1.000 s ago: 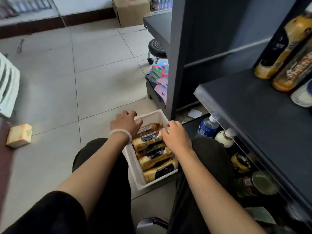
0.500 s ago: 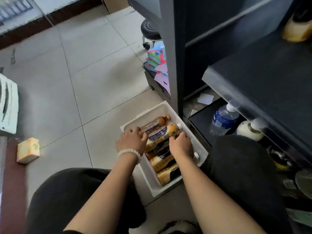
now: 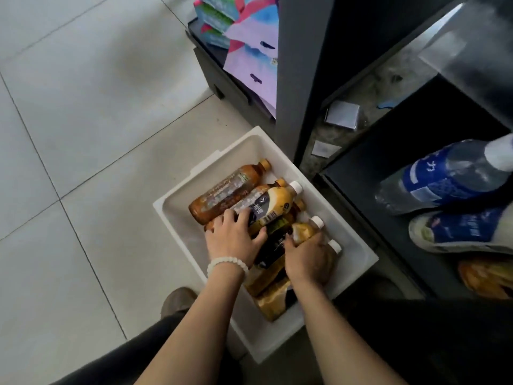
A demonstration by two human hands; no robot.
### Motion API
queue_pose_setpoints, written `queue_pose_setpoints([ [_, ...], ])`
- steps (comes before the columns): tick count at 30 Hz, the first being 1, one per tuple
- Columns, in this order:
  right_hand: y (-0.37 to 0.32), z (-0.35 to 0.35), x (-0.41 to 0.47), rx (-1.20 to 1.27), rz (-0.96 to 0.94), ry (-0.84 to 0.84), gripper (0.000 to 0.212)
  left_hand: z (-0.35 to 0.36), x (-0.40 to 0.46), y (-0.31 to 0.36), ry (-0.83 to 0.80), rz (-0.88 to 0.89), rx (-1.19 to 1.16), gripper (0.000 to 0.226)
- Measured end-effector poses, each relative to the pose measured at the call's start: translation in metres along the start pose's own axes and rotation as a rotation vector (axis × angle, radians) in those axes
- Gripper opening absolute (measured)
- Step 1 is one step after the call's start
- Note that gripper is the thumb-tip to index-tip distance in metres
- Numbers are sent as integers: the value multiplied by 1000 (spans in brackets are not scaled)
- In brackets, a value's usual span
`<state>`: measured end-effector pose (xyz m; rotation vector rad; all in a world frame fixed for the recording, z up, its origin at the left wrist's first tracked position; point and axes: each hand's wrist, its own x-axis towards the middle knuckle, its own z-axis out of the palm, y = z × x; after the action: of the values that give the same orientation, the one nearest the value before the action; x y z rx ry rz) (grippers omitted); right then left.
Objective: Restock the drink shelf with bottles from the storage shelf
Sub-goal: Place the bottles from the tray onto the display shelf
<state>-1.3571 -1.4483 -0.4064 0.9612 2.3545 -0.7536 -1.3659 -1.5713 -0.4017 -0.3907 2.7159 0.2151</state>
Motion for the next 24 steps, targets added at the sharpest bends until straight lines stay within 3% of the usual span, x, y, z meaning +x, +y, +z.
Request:
queue_pose_setpoints([
  [9,1,18,40,-26,183,-45,74,11,33,-3,-107,48,-34,78],
  [12,2,15,50,64,254,-117,76,11,37,4,-110,52,-66,79],
  [17,-1,12,38,331,312,-92,90,-5,29,4,-75,46,-134,68],
  [20,1,-2,18,560,310,-81,83,-17,8,1,-104,-68,-215,68],
  [24,-3,-31,-12,636,161,-48,72,-47,-25,3,-52,-167,-376,64],
])
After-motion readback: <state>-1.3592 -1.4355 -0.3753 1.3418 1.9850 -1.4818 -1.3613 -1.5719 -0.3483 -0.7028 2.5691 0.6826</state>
